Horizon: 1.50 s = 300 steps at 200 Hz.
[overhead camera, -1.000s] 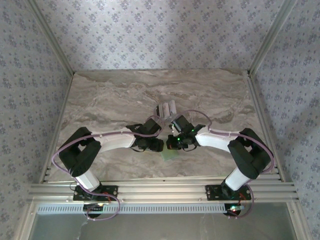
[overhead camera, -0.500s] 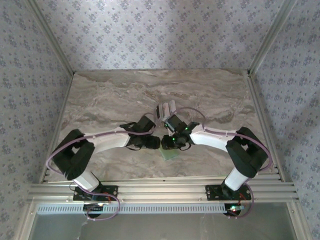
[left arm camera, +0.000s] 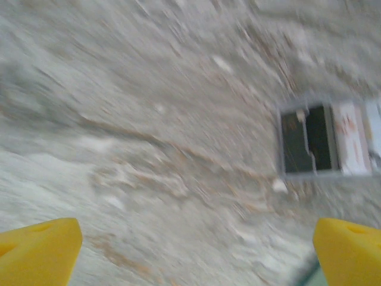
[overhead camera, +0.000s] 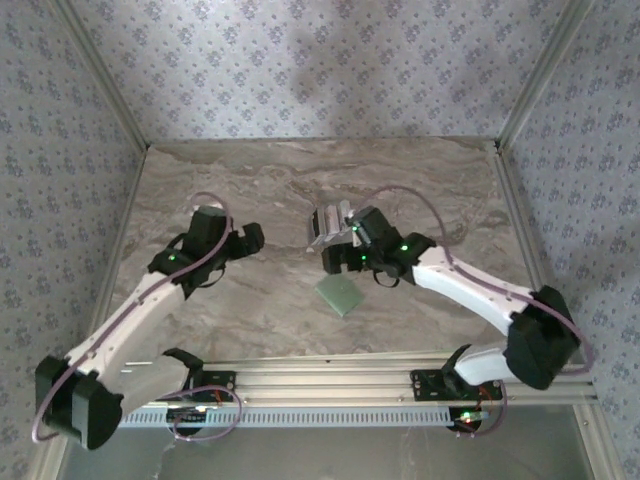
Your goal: Put the credit cards into the card holder
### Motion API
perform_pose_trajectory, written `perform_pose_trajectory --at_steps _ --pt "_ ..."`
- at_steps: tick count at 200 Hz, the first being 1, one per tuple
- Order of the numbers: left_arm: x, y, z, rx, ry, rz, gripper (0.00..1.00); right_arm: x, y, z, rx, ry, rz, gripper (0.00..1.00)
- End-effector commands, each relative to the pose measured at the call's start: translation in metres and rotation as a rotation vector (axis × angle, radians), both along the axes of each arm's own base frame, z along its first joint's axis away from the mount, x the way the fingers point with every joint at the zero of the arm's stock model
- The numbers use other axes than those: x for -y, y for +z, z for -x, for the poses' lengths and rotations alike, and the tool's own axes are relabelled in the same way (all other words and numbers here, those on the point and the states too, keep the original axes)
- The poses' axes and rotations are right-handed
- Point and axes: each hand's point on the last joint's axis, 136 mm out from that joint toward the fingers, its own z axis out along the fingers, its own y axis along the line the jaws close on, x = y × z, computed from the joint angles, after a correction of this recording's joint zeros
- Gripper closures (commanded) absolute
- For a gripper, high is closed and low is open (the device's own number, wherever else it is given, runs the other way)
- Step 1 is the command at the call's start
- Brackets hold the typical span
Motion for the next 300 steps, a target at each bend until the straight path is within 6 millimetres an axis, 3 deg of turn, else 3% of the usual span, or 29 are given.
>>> perform_pose_trajectory --at_steps 1,30,48,79,96,115,129,158,171,186,198,232,253,281,300 --pt "-0.051 0.0 0.0 0.066 0.155 -0.18 0.0 0.063 0.014 -0.023 0.115 -0.207 0.186 0.0" --pt "-0.086 -0.012 -0.008 0.152 0.256 -0.296 0.0 0.14 0.037 -0.044 0.273 -0.516 0.313 0.0" --pt "-0.103 -0.021 -0.013 0.217 0.317 -0.332 0.0 0.177 0.038 -0.051 0.328 -0.644 0.341 0.0" --pt "-0.128 -0.025 -0.013 0.269 0.4 -0.435 0.0 0.21 0.013 -0.065 0.307 -0.67 0.279 0.0" --pt "-0.13 -0.024 -0.019 0.281 0.384 -0.44 0.0 0.224 -0.009 -0.069 0.238 -0.681 0.149 0.0" --pt "-0.134 -0.025 -0.024 0.295 0.377 -0.489 0.0 0.238 -0.016 -0.073 0.322 -0.658 0.156 0.0" --pt "-0.139 -0.038 -0.028 0.281 0.374 -0.532 0.0 0.237 -0.011 -0.074 0.462 -0.572 0.22 0.0" --pt "-0.139 -0.067 -0.045 0.234 0.328 -0.595 0.0 0.243 -0.01 -0.071 0.555 -0.496 0.326 0.0" --pt "-0.129 -0.066 -0.056 0.262 0.28 -0.574 0.0 0.242 -0.018 -0.073 0.573 -0.488 0.3 0.0" --pt "-0.126 -0.062 -0.062 0.318 0.274 -0.567 0.0 0.255 -0.048 -0.074 0.503 -0.551 0.311 0.0" --pt "-0.122 -0.06 -0.066 0.364 0.26 -0.559 0.0 0.251 -0.057 -0.079 0.432 -0.519 0.303 0.0" --pt "-0.117 -0.057 -0.07 0.419 0.217 -0.579 0.0 0.24 -0.051 -0.092 0.497 -0.415 0.314 0.0" --pt "-0.128 -0.066 -0.072 0.475 0.262 -0.563 0.01 0.234 -0.049 -0.096 0.522 -0.373 0.304 0.0" --pt "-0.13 -0.074 -0.078 0.426 0.224 -0.509 0.0 0.228 -0.05 -0.108 0.559 -0.331 0.303 0.0" --pt "-0.129 -0.087 -0.085 0.376 0.185 -0.473 0.0 0.24 -0.056 -0.109 0.563 -0.392 0.301 0.0"
